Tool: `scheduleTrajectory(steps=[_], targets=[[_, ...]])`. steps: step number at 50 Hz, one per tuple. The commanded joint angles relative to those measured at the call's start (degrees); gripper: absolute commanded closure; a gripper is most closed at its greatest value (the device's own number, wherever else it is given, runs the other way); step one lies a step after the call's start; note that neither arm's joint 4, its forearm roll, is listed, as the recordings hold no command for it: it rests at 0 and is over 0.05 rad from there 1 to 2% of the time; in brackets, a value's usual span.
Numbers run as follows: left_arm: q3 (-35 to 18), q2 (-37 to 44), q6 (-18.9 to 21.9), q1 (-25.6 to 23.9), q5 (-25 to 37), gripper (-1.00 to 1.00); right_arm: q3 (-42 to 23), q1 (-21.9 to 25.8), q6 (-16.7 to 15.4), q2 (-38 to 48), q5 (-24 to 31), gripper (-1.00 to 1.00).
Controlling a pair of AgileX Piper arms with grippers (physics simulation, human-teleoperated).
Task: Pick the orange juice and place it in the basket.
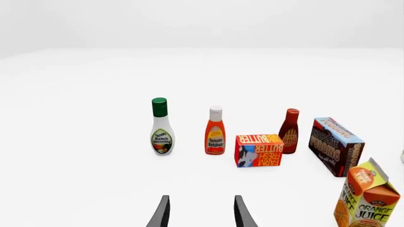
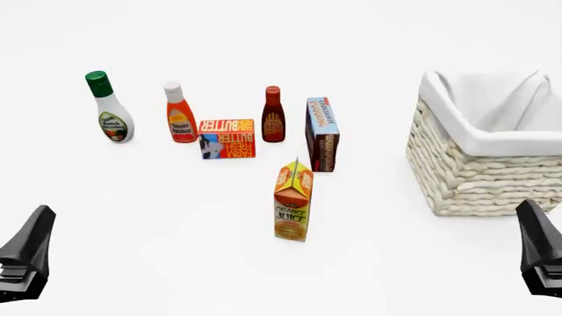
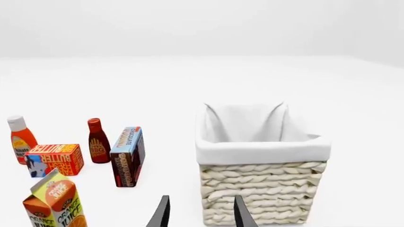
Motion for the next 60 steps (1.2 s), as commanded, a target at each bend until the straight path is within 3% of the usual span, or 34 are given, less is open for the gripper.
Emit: scheduleTrajectory(steps=[1,10,14,20,22,25,27,31,44,48,60], targets=[[0.03,-0.02,-0.01,-0.05,0.0,-1.0,-1.3,0.57,2.44,0.01,1.18,-1.0],[0.07,0.06,-0.01,-0.04,-0.11,-1.0,-6.7,3.26,7.67,0.62,5.65,-1.0],[0.07,0.08,-0.02,-0.04,-0.14,-1.0,-7.88,5.03,10.27,2.0,5.16,-1.0],[0.1,0.18,-0.02,-0.03,-0.26,-1.0,-10.48,5.56,10.19,8.35,3.26,-1.0],[0.1,0.2,-0.02,-0.03,-0.29,-1.0,-11.14,7.43,11.83,13.38,1.91,-1.0],[0.11,0.24,-0.02,-0.03,-0.33,-1.0,-13.03,7.61,11.43,14.68,3.24,-1.0],[0.11,0.25,-0.02,-0.03,-0.35,-1.0,-13.98,8.51,13.81,15.15,3.67,-1.0],[0.12,0.24,-0.02,-0.03,-0.34,-1.0,-16.39,9.71,14.28,19.23,3.59,-1.0],[0.08,0.02,-0.02,-0.02,-0.08,-1.0,-24.36,14.72,23.21,28.31,8.42,-1.0],[0.06,-0.03,-0.01,-0.03,-0.02,-1.0,-27.34,14.65,25.35,27.94,11.59,-1.0],[0.06,-0.03,-0.02,-0.03,-0.02,-1.0,-33.7,13.61,29.22,38.73,15.85,-1.0]])
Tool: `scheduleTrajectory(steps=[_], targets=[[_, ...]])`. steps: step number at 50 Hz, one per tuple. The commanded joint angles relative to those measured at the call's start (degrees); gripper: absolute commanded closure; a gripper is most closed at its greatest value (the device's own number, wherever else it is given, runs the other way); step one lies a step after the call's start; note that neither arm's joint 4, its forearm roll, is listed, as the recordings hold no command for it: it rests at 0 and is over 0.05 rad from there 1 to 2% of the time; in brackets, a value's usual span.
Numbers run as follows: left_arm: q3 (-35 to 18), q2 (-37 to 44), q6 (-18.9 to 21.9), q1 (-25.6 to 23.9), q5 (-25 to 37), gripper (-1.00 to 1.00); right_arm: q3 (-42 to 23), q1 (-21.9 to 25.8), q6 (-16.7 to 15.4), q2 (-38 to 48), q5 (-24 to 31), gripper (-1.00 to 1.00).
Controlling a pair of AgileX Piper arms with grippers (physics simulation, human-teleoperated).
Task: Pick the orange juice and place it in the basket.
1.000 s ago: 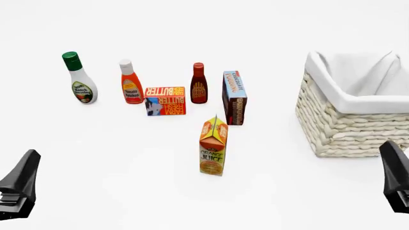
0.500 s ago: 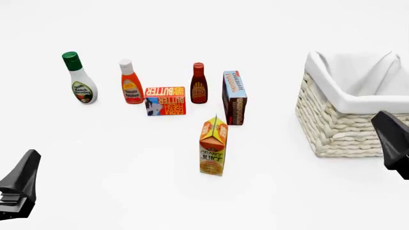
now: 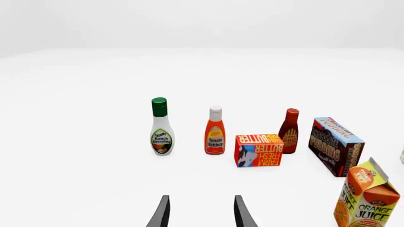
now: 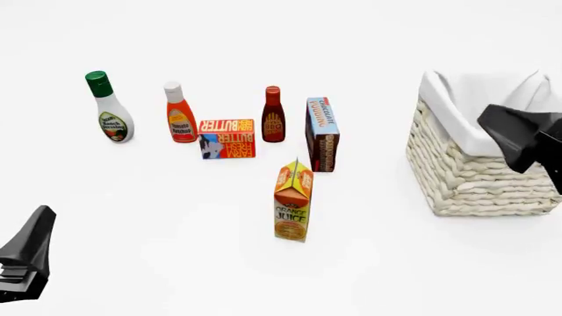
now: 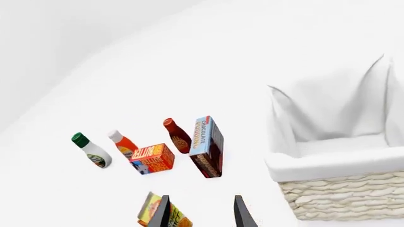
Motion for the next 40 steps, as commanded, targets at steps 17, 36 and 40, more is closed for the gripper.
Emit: scheduleTrajectory(steps=[17,36,40], targets=[[-0.01,-0.04,0.01,0.0,0.04,-1.0,-15.16,5.39,10.89,15.07,12.29,-1.0],[-0.01,-0.03,0.0,0.02,0.04,-1.0,-24.34,9.96,15.51,21.21,21.22,-1.0],[-0.01,-0.03,0.0,0.01,0.04,-1.0,-24.25,10.66,17.41,22.19,21.68,-1.0]])
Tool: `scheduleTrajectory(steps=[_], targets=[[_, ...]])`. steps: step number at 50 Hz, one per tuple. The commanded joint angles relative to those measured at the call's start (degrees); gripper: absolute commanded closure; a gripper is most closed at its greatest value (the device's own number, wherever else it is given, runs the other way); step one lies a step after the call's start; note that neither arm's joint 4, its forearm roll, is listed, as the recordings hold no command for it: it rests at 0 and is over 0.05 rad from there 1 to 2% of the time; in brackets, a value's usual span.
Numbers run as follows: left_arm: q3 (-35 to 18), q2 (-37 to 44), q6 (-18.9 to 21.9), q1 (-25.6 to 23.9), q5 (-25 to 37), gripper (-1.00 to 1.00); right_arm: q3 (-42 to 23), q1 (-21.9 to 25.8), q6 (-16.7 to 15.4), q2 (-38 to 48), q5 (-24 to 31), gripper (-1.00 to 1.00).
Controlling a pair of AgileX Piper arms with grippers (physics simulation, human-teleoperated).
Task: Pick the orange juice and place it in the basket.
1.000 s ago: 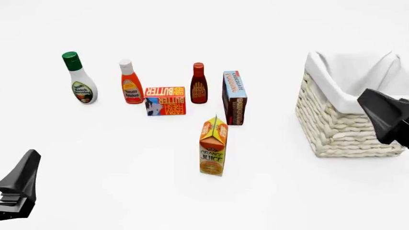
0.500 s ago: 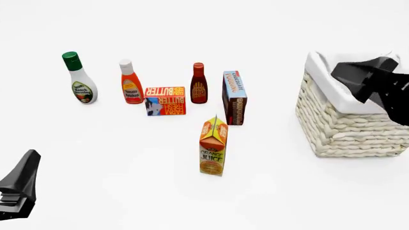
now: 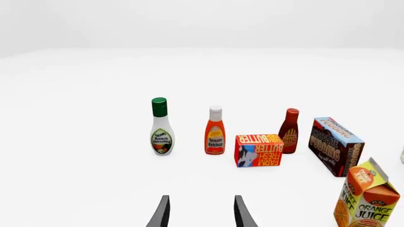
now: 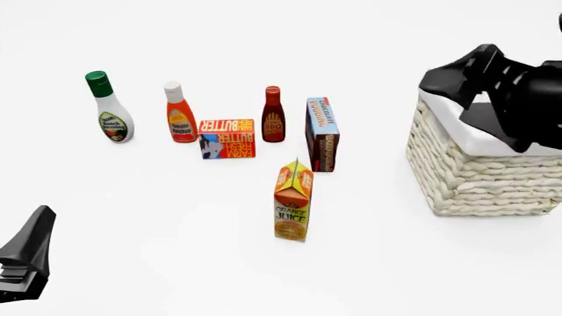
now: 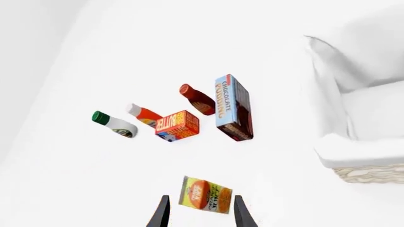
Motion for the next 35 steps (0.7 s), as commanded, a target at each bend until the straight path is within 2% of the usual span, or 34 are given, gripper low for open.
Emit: scheduleTrajectory(steps=[1,23,35], targets=[[0.0,-0.01,0.01,0.0,0.0,-1.0,-3.41,2.09,3.49,3.17,3.6,-1.0],[0.0,-0.01,0.01,0.0,-0.01,-1.0,-12.29,5.77,3.51,12.19,10.13,-1.0],[0.0,0.0,0.0,0.01,0.0,-1.0,-18.17,10.83,4.39,19.51,14.99,-1.0]])
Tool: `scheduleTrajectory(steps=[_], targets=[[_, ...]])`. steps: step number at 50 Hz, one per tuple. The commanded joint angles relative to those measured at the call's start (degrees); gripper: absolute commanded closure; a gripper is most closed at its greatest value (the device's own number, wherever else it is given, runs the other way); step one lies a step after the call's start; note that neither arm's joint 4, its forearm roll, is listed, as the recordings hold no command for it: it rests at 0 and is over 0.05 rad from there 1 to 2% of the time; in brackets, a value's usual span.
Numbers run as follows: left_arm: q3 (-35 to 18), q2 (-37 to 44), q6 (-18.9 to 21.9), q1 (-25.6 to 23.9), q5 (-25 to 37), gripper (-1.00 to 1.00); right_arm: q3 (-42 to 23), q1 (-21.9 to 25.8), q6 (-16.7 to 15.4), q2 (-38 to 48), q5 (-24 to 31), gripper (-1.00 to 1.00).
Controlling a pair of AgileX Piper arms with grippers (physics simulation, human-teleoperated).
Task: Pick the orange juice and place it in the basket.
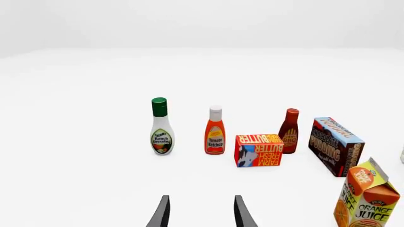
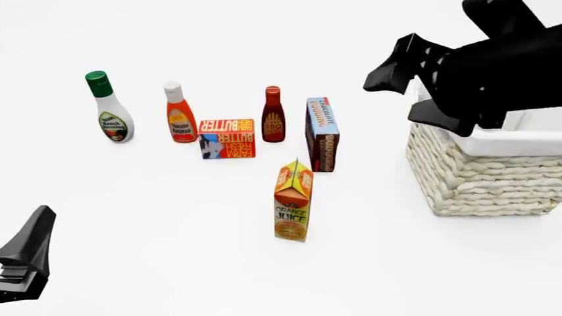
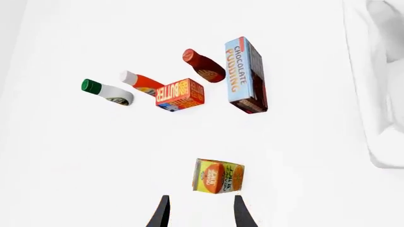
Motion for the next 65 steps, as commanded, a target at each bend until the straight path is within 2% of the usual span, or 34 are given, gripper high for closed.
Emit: scheduleTrajectory(steps=[1,5,18,27,29,31,33,35,38,41,51,54,55,60,65], targets=[[0.0,0.0,-0.01,0.0,0.0,-1.0,-6.14,3.4,-0.56,6.86,5.52,-1.0],[0.0,0.0,-0.01,-0.01,0.0,-1.0,-8.35,3.19,-0.97,8.27,7.24,-1.0],[0.0,0.0,-0.01,-0.01,0.0,-1.0,-11.02,5.59,2.57,11.77,9.79,-1.0],[0.0,0.0,0.0,-0.01,0.0,-1.0,-15.37,5.85,2.69,15.33,13.98,-1.0],[0.0,0.0,0.0,-0.01,0.0,-1.0,-15.52,7.1,3.8,15.84,14.23,-1.0],[0.0,0.0,0.0,0.01,0.0,-1.0,-14.41,9.65,6.53,15.64,13.02,-1.0],[0.0,0.0,0.0,-0.01,0.0,-1.0,-16.27,7.96,4.71,16.75,14.65,-1.0],[0.0,0.0,0.0,0.0,0.0,-1.0,-15.37,9.84,6.75,16.51,13.7,-1.0],[0.0,0.01,0.0,0.0,0.0,-1.0,-16.21,9.27,6.4,17.41,14.68,-1.0],[0.0,0.0,0.01,-0.01,0.0,-1.0,-15.96,10.33,7.87,17.6,14.51,-1.0],[0.0,0.0,0.0,0.0,0.0,-1.0,-19.45,10.34,8.37,19.97,17.44,-1.0],[0.0,0.0,0.01,0.0,0.0,-1.0,-19.4,11.61,9.49,20.5,17.72,-1.0],[0.0,0.0,0.01,-0.01,0.0,-1.0,-18.76,12.76,10.75,20.17,17.06,-1.0],[0.0,-0.01,0.01,0.0,0.0,-1.0,-21.52,11.83,9.73,22.06,19.26,-1.0],[0.0,0.0,0.01,-0.01,0.0,-1.0,-20.84,12.82,11.33,22.73,19.56,-1.0]])
